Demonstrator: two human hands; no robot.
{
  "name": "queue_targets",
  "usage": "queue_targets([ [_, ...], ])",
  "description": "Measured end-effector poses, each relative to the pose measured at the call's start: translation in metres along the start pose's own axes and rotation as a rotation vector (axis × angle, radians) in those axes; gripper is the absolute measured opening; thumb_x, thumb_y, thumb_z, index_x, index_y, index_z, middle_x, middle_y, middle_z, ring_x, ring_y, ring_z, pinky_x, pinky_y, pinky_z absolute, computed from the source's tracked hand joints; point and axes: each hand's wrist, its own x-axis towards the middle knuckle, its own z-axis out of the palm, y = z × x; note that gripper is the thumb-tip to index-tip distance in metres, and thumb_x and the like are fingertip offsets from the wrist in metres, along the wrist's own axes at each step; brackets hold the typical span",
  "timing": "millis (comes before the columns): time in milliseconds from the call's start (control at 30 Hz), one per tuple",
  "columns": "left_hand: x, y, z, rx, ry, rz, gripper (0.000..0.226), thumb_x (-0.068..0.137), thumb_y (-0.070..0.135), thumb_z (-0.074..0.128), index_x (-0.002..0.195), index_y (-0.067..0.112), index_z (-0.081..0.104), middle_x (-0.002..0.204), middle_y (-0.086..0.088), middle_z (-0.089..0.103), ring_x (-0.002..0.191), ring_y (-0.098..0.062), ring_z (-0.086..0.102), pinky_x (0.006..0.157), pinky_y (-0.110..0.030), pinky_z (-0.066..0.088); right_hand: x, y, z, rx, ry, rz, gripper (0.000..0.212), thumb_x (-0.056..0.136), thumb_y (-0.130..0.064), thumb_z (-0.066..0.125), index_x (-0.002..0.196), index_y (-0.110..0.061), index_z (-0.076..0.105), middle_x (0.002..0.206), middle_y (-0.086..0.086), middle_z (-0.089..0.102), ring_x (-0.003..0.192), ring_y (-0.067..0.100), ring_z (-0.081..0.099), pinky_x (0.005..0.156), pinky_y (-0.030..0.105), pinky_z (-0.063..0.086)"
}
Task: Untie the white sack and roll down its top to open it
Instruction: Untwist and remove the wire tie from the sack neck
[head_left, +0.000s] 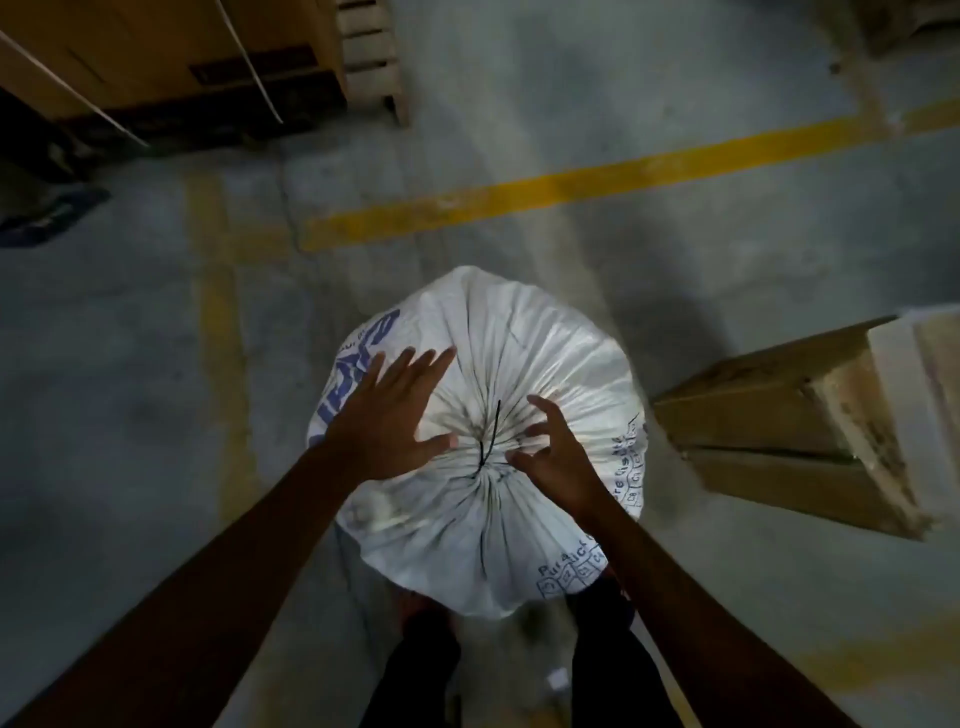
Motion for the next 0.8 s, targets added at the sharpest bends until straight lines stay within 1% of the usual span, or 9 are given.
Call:
queue_targets([
  [100,0.007,-0.003,0.017,0.088,0.017,0.061,0.106,0.084,0.082,0.032,0.166,0.031,-0.011,0.174,-0.008,0.025,0.164,-0.031,0.013,0.132,-0.051,-0.001,-0.006,0.009,0.019,0.072,0.007,0.092,0.056,0.083,-0.004,0.081,0.13,-0.02,0.055,0.102,-0.009,0.064,0.088,0.008,0.064,0.083,0.03,0.053],
  [167,0.009,-0.007,0.031,0.113,0.023,0.091,0.106,0.087,0.081,0.037,0.167,0.03,-0.009,0.173,-0.01,0.027,0.164,-0.032,0.014,0.133,-0.053,0.002,-0.007,0.02,0.034,0.079,0.054,0.153,0.04,0.082,-0.007,0.079,0.116,-0.022,0.061,0.094,-0.006,0.066,0.079,0.009,0.062,0.077,0.033,0.051],
  [267,0.014,-0.014,0.046,0.125,0.001,0.128,0.105,0.088,0.081,0.038,0.168,0.028,-0.007,0.173,-0.01,0.027,0.164,-0.033,0.013,0.132,-0.056,0.005,-0.007,0.033,0.049,0.075,0.094,0.213,0.03,0.082,-0.007,0.078,0.106,-0.019,0.067,0.095,0.004,0.071,0.079,0.011,0.062,0.08,0.03,0.051],
  [367,0.019,-0.018,0.062,0.144,-0.021,0.157,0.102,0.089,0.081,0.036,0.169,0.026,0.005,0.169,-0.01,0.038,0.161,-0.035,0.021,0.132,-0.058,0.006,-0.009,0.044,0.062,0.064,0.122,0.232,0.026,0.081,-0.005,0.077,0.105,-0.015,0.073,0.098,0.007,0.074,0.082,0.009,0.065,0.082,0.022,0.05],
  [433,0.021,-0.02,0.072,0.175,0.008,0.186,0.092,0.091,0.076,0.036,0.164,0.021,0.031,0.155,-0.011,0.057,0.154,-0.037,0.038,0.13,-0.061,0.013,-0.008,0.051,0.069,0.064,0.158,0.226,0.025,0.08,-0.007,0.076,0.104,-0.015,0.078,0.097,0.005,0.075,0.087,0.013,0.068,0.087,0.028,0.053],
  [533,0.022,-0.024,0.087,0.239,0.093,0.318,0.069,0.093,0.067,0.044,0.132,0.017,0.07,0.127,-0.01,0.075,0.132,-0.037,0.063,0.124,-0.065,0.024,-0.005,0.06,0.075,0.082,0.2,0.221,0.026,0.079,-0.014,0.075,0.104,-0.016,0.081,0.102,0.001,0.079,0.098,0.013,0.073,0.096,0.034,0.057],
  [600,0.024,-0.028,0.094,0.268,0.139,0.42,0.059,0.094,0.062,0.047,0.122,0.019,0.076,0.121,-0.007,0.077,0.124,-0.034,0.069,0.123,-0.063,0.019,-0.005,0.067,0.077,0.106,0.222,0.184,0.023,0.082,-0.011,0.079,0.105,-0.014,0.081,0.105,0.001,0.078,0.102,0.012,0.073,0.099,0.034,0.057],
  [733,0.027,-0.034,0.102,0.273,0.126,0.522,0.052,0.094,0.056,0.05,0.131,0.028,0.073,0.131,0.0,0.074,0.127,-0.03,0.067,0.124,-0.06,0.013,-0.003,0.082,0.084,0.07,0.244,0.068,0.028,0.081,-0.01,0.081,0.109,-0.012,0.079,0.112,0.005,0.073,0.109,0.018,0.07,0.1,0.035,0.055],
  [800,0.028,-0.035,0.108,0.269,0.097,0.52,0.05,0.092,0.054,0.062,0.136,0.031,0.069,0.135,0.001,0.072,0.128,-0.03,0.067,0.122,-0.062,0.014,0.001,0.088,0.089,0.007,0.207,0.046,0.04,0.08,-0.011,0.082,0.12,-0.015,0.076,0.121,0.003,0.067,0.117,0.02,0.065,0.105,0.034,0.05],
])
